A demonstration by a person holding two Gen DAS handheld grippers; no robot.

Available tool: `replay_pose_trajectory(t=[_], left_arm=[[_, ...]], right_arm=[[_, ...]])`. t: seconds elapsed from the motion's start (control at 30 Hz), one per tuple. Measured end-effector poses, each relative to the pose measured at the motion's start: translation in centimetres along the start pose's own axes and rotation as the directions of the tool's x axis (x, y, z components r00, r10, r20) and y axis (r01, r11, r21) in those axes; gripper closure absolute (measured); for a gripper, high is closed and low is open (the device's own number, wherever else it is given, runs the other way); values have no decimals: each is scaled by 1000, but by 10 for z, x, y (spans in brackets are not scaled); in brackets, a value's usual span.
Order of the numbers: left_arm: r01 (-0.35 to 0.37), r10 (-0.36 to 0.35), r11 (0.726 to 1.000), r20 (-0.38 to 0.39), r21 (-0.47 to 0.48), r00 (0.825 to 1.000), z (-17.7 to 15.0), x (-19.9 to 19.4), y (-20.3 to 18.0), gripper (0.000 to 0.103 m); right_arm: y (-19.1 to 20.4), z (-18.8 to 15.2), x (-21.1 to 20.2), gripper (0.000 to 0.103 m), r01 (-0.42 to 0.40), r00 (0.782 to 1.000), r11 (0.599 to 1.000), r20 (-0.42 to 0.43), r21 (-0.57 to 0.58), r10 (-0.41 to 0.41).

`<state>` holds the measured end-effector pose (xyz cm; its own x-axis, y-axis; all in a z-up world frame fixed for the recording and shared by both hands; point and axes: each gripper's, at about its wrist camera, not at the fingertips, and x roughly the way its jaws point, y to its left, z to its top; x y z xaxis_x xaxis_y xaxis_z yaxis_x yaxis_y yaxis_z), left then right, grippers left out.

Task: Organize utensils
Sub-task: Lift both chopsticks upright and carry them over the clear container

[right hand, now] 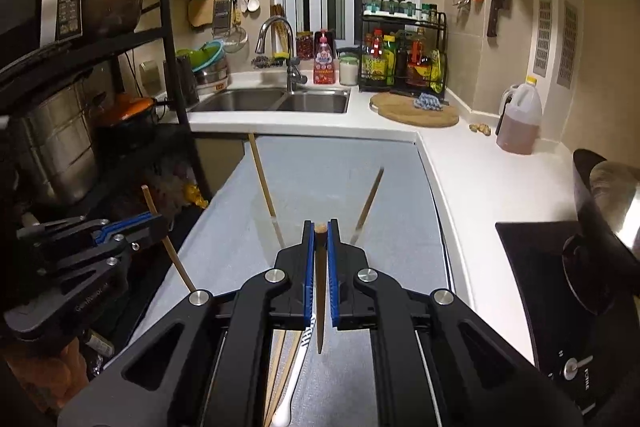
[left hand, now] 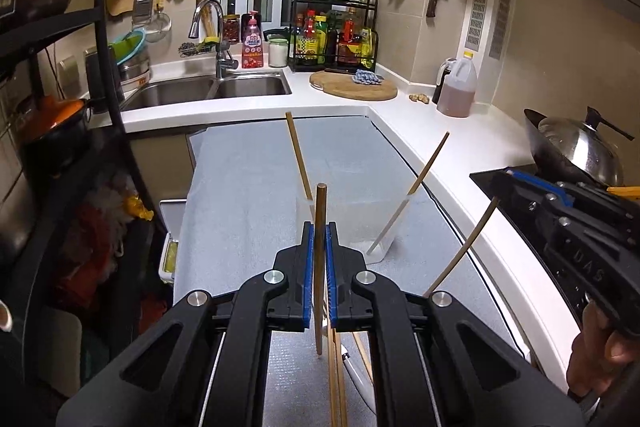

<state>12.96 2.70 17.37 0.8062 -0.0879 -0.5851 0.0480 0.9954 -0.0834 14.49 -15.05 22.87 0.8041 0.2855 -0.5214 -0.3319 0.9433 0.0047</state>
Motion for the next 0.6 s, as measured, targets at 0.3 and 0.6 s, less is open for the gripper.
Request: replay_pose_trajectory(t=[0.3,0.6], left_arm=[[38,-41,999,90,30,995,84,-19,-2,97],[49,-45,999,195,-16,980,136,4,-1,97]], right_arm=[[-9,71,-43,97,-42,988,999,147,4,41],[-27,98,-22,97,-26,960,998,281,52,10]])
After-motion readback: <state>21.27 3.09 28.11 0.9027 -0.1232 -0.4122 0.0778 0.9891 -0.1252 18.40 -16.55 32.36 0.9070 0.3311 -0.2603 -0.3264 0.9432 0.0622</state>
